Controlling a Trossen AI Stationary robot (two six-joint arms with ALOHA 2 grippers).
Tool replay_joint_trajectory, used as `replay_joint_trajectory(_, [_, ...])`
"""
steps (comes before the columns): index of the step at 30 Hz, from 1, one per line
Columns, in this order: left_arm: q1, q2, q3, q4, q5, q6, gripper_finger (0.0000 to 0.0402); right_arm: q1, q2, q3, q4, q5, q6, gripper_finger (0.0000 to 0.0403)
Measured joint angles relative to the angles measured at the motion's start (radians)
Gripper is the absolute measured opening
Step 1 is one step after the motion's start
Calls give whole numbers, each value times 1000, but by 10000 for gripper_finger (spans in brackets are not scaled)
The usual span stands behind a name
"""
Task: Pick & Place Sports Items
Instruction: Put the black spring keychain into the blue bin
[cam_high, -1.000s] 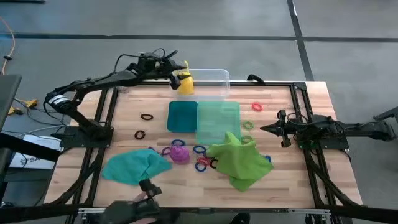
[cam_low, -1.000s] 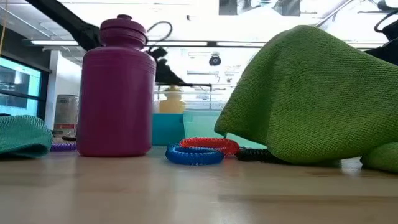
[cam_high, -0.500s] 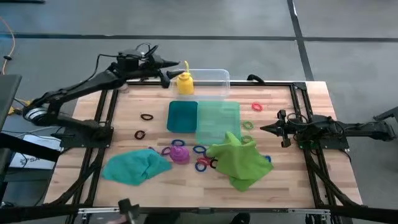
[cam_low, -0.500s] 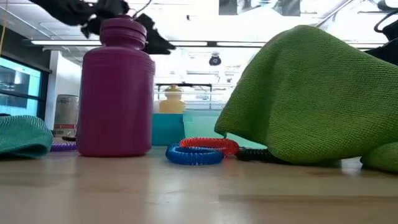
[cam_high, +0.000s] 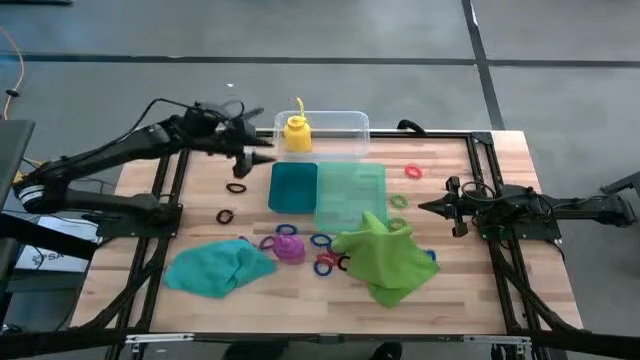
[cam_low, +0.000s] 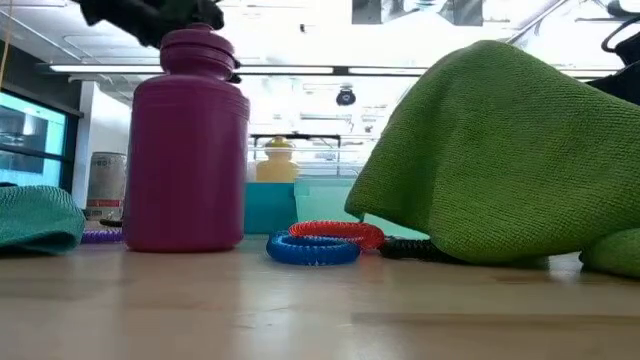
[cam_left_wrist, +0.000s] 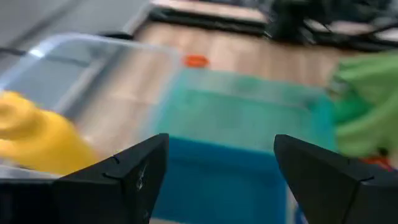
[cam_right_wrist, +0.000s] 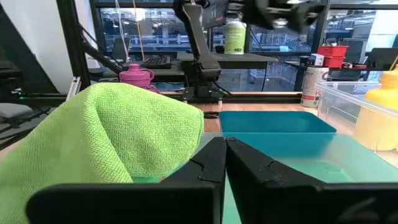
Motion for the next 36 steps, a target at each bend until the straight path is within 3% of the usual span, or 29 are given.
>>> replay_joint_trajectory(5, [-86,0,0,-137,-18,18,234,0,0,0,0,0,0,0])
replay_joint_trajectory(13, [-145,0,0,-429,-256,61,234,0,0,0,0,0,0,0])
replay_joint_trajectory(18, [-149,0,0,-534,-271,61,234,0,0,0,0,0,0,0])
replay_joint_trajectory(29, [-147,2,0,-557,-272,62,234,0,0,0,0,0,0,0])
replay_joint_trajectory(36, [-151,17,-4,-541,-271,-12,234,0,0,0,0,0,0,0])
